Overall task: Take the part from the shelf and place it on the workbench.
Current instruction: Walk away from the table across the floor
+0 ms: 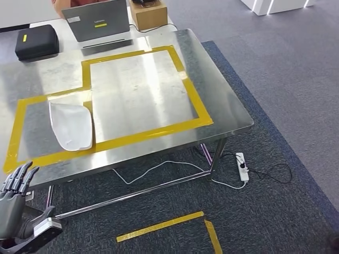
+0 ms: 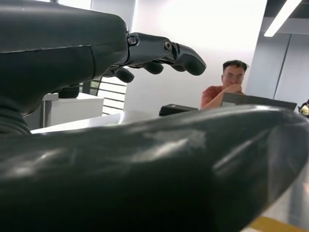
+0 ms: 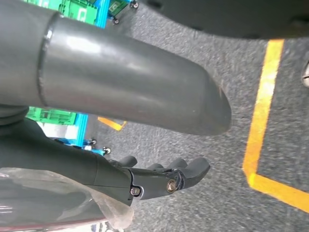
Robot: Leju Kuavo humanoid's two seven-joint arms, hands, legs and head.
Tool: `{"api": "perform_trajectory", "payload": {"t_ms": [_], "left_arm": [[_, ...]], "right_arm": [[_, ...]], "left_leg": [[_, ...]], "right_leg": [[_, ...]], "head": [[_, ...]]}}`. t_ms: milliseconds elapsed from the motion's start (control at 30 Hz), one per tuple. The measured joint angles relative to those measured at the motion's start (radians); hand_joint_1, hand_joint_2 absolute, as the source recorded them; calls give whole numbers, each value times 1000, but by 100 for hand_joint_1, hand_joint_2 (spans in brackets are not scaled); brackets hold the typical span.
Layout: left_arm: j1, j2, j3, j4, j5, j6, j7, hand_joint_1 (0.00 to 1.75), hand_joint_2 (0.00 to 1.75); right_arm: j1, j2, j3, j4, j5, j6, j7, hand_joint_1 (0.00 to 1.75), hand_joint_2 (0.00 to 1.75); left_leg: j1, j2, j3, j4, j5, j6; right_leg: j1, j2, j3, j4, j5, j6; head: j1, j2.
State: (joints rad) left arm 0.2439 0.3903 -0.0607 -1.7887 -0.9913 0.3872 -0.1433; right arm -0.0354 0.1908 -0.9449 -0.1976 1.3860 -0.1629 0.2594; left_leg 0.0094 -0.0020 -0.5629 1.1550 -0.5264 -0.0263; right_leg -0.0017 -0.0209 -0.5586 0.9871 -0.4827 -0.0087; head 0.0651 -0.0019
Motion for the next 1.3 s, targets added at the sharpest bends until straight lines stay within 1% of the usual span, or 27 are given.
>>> {"api": "perform_trajectory", "payload": {"t_ms": [67, 100, 200, 267, 333, 367, 400, 433, 500, 567, 633, 700, 733, 767, 833, 867, 900, 933, 967, 1000, 1033, 1100, 1133, 1200, 1233, 1267, 1300], "left_arm": [[5, 0, 7, -4, 2, -1, 7, 0, 0], [9, -1, 11, -6, 4, -2, 12, 0, 0], [23, -11, 19, -5, 5, -12, 28, 0, 0], [27, -31, 20, 8, 9, -21, 43, 0, 0], [26, -62, 20, 45, 28, -31, 50, 0, 0], [23, -83, 21, 79, 45, -35, 48, 0, 0], [18, -108, 22, 125, 66, -34, 40, 0, 0], [10, -136, 24, 180, 88, -30, 27, 0, 0], [-20, -194, 37, 316, 127, -6, -8, 0, 0], [-58, -244, 58, 464, 150, 24, -40, 0, 0], [-89, -282, 80, 593, 161, 49, -59, 0, 0], [-109, -306, 93, 683, 164, 59, -65, 0, 0], [-116, -315, 98, 720, 164, 61, -65, 0, 0], [-126, -323, 103, 758, 164, 65, -66, 0, 0], [-161, -340, 121, 869, 176, 73, -78, 0, 0], [-185, -351, 135, 941, 192, 74, -92, 0, 0], [-207, -362, 153, 1017, 216, 69, -109, 0, 0], [-225, -375, 174, 1091, 246, 59, -124, 0, 0], [-238, -387, 196, 1157, 274, 44, -130, 0, 0], [-248, -397, 217, 1212, 298, 27, -127, 0, 0], [-254, -408, 239, 1262, 317, 9, -115, 0, 0], [-262, -425, 274, 1338, 337, -21, -78, 0, 0], [-265, -434, 289, 1371, 341, -33, -54, 0, 0], [-267, -449, 312, 1429, 342, -51, 8, 0, 0], [-266, -457, 322, 1456, 342, -58, 46, 0, 0], [-266, -464, 331, 1478, 341, -63, 83, 0, 0], [-266, -471, 338, 1496, 341, -65, 114, 0, 0]], "right_arm": [[-1, 2, 0, 0, 3, 0, 0, 0, 0], [-1, 3, 0, 0, 5, 0, 0, 0, 0], [1, 6, 0, 0, 12, 0, 0, 0, 0], [1, 6, 0, 0, 19, 0, 0, 0, 0], [0, 6, 0, 0, 25, 0, 0, 0, 0], [0, 6, 0, 0, 29, 0, 0, 0, 0], [0, 6, 0, 0, 33, 0, 0, 0, 0], [0, 6, 0, 0, 37, 0, 0, 0, 0], [-2, 6, 0, 0, 44, 0, 0, 0, 0], [-9, 7, 0, 0, 50, 1, -2, 0, 0], [-14, 8, 1, 0, 53, 1, -3, 0, 0], [-14, 10, 1, 0, 53, 1, -2, 0, 0], [-13, 11, 1, 0, 53, 1, -2, 0, 0], [-13, 11, 1, 0, 54, 2, -2, 0, 0], [-13, 11, 1, 0, 57, 3, -4, 0, 0], [-13, 11, 1, 0, 60, 4, -6, 0, 0], [-13, 11, 1, 0, 62, 5, -9, 0, 0], [-13, 11, 1, 0, 64, 5, -11, 0, 0], [-14, 11, 1, 0, 67, 5, -13, 0, 0], [-14, 11, 2, 0, 69, 5, -14, 0, 0], [-14, 11, 3, 0, 71, 5, -15, 0, 0], [-14, 12, 6, 0, 75, 5, -16, 0, 0], [-14, 12, 8, 0, 76, 5, -17, 0, 0], [-14, 12, 10, 0, 79, 6, -16, 0, 0], [-14, 12, 11, 0, 80, 6, -15, 0, 0], [-13, 12, 11, 0, 81, 7, -14, 0, 0], [-13, 12, 11, 0, 82, 7, -13, 0, 0]], "left_leg": [[-4, 0, 78, -129, 1, 9], [-7, -1, 95, -162, -7, 14], [-8, 2, 88, -185, 6, 35], [-3, 6, 69, -193, 27, 51], [-4, 7, 42, -192, 46, 58], [-5, 7, 28, -191, 57, 58], [-5, 7, 14, -190, 69, 58], [-6, 7, -1, -188, 80, 57], [-6, 6, -29, -182, 101, 52], [-8, 4, -50, -173, 120, 44], [-10, 4, -62, -170, 141, 36], [-9, 4, -71, -169, 147, 27], [-8, 3, -77, -155, 126, 22], [-6, 2, -86, -121, 86, 17], [-3, 2, -111, 3, -21, 9], [-2, 2, -119, 69, -55, 7], [-2, 2, -119, 114, -65, 6], [-2, 2, -104, 125, -52, 8], [-2, 2, -73, 100, -25, 11], [-3, 2, -27, 43, 2, 16], [-5, 2, 23, -31, 11, 23], [-10, 2, 94, -152, 2, 33], [-13, 2, 104, -179, -7, 37], [-15, 3, 93, -190, 5, 45], [-14, 6, 85, -192, 14, 52], [-13, 8, 75, -194, 25, 59], [-11, 10, 64, -195, 36, 65]], "right_leg": [[2, 0, -21, 12, 11, 8], [2, 0, -27, 15, 19, 14], [1, 4, -43, 19, 26, 33], [0, 12, -68, 72, -36, 44], [-1, 17, -102, 191, -128, 50], [-2, 17, -112, 249, -151, 51], [-1, 17, -110, 284, -148, 52], [-1, 17, -93, 288, -123, 51], [-2, 18, -7, 194, -60, 49], [-1, 22, 103, 36, -59, 45], [2, 26, 146, -47, -81, 39], [1, 23, 129, -50, -72, 24], [-1, 20, 119, -50, -64, 14], [-2, 16, 107, -50, -54, 5], [1, 10, 82, -45, -33, -6], [2, 8, 68, -42, -22, -6], [3, 6, 52, -36, -11, -6], [4, 5, 35, -29, -2, -6], [5, 5, 17, -21, 6, -5], [6, 6, 0, -14, 14, -3], [7, 6, -14, -8, 20, 1], [8, 6, -34, -1, 35, 11], [7, 5, -40, 0, 43, 18], [3, 4, -49, 2, 54, 31], [2, 6, -57, 13, 38, 37], [1, 9, -69, 41, 5, 42], [0, 13, -85, 89, -45, 47]], "head": [[1, 0], [1, 0], [1, 0], [4, 0], [5, 0], [5, 0], [5, 0], [5, 0], [5, 0], [6, 0], [7, 0], [7, 0], [6, 0], [4, 0], [1, 0], [0, 0], [0, 0], [0, 0], [0, 0], [0, 0], [0, 0], [0, 0], [1, 0], [0, 0], [0, 0], [1, 0], [1, 0]]}}
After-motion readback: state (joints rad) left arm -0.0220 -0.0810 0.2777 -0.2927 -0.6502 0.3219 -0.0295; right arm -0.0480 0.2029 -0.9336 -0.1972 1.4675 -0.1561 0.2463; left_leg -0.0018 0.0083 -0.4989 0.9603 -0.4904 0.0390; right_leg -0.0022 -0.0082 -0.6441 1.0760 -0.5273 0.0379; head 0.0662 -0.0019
